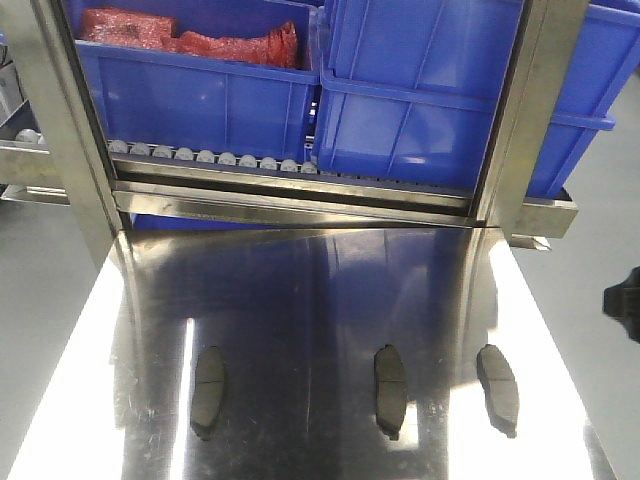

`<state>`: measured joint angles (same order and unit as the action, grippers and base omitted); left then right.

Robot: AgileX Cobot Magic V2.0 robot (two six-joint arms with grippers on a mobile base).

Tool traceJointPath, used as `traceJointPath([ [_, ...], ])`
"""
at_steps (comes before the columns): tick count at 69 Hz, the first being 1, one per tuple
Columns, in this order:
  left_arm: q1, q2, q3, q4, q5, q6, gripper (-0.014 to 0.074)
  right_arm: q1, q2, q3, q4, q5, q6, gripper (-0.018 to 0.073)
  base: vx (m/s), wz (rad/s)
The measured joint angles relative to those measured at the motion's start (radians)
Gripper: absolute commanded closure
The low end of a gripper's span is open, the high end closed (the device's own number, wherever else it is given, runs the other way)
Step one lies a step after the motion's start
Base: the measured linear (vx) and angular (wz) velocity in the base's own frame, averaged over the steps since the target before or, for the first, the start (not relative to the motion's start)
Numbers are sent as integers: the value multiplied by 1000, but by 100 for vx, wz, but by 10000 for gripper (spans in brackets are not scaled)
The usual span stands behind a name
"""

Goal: Move and align brake pads A on conveyor
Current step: 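Lower the right gripper onto the outermost brake pad nearest the right arm and close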

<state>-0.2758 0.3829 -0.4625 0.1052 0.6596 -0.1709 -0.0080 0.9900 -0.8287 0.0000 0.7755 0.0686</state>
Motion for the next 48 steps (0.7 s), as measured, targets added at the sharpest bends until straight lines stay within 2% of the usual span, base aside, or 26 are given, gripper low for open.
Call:
traceJointPath([
  [19,0,0,0,0,-1,0,603,16,296,-133,0,126,9,29,0,0],
  [48,0,0,0,0,-1,0,603,209,600,-253,8,156,127,29,0,0],
])
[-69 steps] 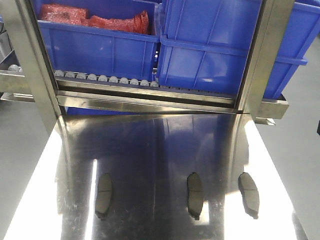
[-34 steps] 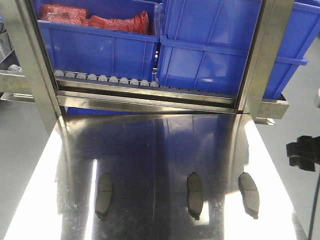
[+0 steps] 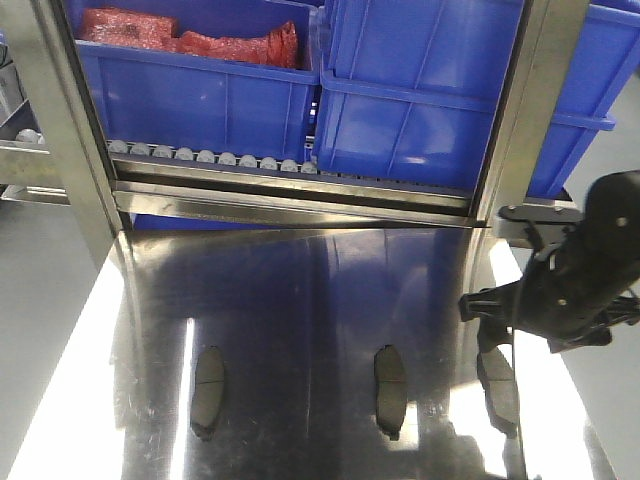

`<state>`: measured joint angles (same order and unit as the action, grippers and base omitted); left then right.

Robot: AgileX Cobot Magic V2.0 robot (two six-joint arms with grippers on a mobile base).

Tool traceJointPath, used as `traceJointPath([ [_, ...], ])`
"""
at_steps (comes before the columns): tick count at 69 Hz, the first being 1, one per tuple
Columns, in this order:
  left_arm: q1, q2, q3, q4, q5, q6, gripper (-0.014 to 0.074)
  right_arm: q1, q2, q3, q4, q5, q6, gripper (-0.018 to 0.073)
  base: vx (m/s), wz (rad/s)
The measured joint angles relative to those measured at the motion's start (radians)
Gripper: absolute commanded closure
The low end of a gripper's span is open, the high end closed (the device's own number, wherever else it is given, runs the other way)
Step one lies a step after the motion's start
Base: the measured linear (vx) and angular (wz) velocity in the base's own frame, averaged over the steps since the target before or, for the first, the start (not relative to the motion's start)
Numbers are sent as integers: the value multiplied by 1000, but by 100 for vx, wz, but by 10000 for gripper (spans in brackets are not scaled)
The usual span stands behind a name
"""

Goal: Move and align brake pads A on conveyor
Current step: 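Lower the right gripper onto the outermost brake pad nearest the right arm and close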

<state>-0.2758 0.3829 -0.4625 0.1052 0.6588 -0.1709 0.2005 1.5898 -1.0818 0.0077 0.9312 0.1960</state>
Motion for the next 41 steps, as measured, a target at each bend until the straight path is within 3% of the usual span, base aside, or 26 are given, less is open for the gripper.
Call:
traceJointPath([
  [41,0,0,0,0,0,0,603,12,198,-26,-67,7,13,29,0,0],
])
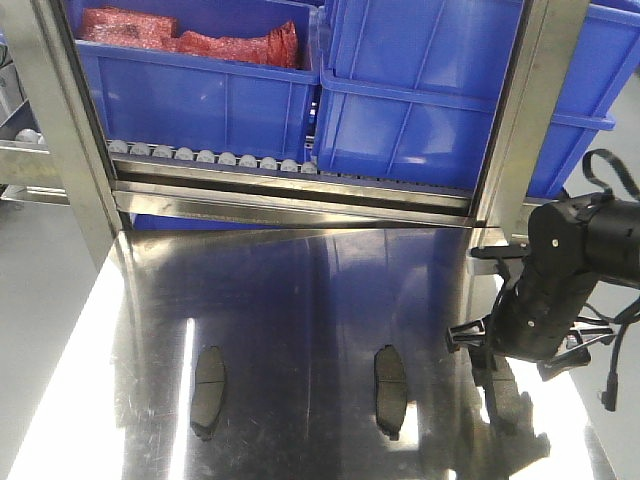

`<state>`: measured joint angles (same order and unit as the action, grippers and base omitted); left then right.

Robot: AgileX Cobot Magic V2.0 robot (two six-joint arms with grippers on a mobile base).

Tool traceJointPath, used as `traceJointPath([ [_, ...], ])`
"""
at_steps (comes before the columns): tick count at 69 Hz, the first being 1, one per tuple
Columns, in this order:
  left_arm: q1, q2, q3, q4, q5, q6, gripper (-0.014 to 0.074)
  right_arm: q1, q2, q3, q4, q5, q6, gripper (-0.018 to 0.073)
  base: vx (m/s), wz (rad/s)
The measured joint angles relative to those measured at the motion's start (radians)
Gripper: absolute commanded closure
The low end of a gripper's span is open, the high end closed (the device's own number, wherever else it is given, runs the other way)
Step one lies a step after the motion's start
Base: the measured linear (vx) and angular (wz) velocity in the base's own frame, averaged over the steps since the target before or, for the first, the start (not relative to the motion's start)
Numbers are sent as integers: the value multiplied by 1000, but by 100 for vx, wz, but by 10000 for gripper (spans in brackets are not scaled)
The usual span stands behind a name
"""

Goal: Move and align brake pads A on conveyor
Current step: 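Lower the right gripper onto the outermost brake pad nearest the right arm and close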

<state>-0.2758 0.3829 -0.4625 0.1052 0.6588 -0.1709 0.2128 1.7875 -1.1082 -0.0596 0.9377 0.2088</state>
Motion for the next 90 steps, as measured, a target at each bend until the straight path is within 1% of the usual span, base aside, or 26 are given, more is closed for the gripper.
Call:
traceJointPath([
  [26,0,0,0,0,0,0,603,0,59,0,-7,-47,0,32,0,0],
  [59,0,0,0,0,0,0,603,0,57,-3,-8,-53,1,89,0,0],
  [90,0,0,0,0,0,0,603,0,34,-3,-9,-61,1,89,0,0],
])
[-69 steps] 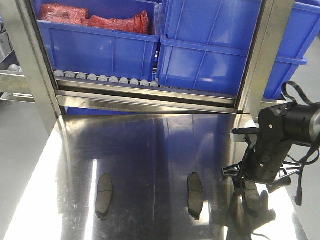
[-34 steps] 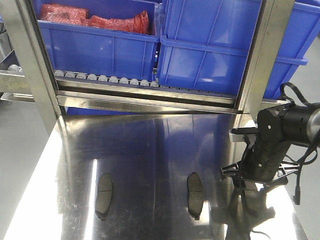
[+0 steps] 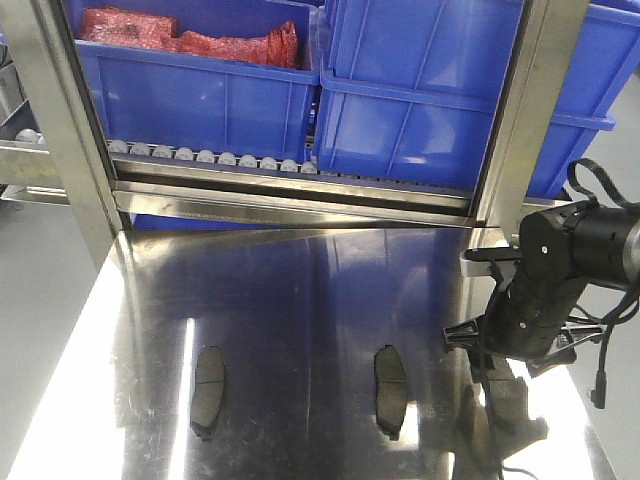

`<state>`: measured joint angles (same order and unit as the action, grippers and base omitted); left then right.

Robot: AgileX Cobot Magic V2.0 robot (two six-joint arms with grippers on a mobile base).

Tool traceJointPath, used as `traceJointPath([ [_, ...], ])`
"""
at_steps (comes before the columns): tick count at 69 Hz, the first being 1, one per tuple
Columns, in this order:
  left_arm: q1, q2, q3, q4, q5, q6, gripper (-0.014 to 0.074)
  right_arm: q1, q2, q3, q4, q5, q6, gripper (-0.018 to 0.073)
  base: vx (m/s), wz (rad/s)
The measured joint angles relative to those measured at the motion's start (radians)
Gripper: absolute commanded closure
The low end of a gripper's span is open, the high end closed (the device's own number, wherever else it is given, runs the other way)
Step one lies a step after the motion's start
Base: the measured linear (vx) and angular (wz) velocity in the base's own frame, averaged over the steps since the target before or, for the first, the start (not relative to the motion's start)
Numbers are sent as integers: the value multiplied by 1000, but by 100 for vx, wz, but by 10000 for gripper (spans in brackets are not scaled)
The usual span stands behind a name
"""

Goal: Move and align brake pads A on conveyor
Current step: 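Lower the right gripper onto the outermost brake pad nearest the right arm and close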

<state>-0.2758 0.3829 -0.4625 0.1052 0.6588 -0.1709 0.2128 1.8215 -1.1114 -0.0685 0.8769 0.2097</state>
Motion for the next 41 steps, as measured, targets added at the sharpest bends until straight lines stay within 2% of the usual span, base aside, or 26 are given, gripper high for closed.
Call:
traceJointPath([
  [41,0,0,0,0,0,0,603,0,3,0,-1,-8,0,89,0,0],
])
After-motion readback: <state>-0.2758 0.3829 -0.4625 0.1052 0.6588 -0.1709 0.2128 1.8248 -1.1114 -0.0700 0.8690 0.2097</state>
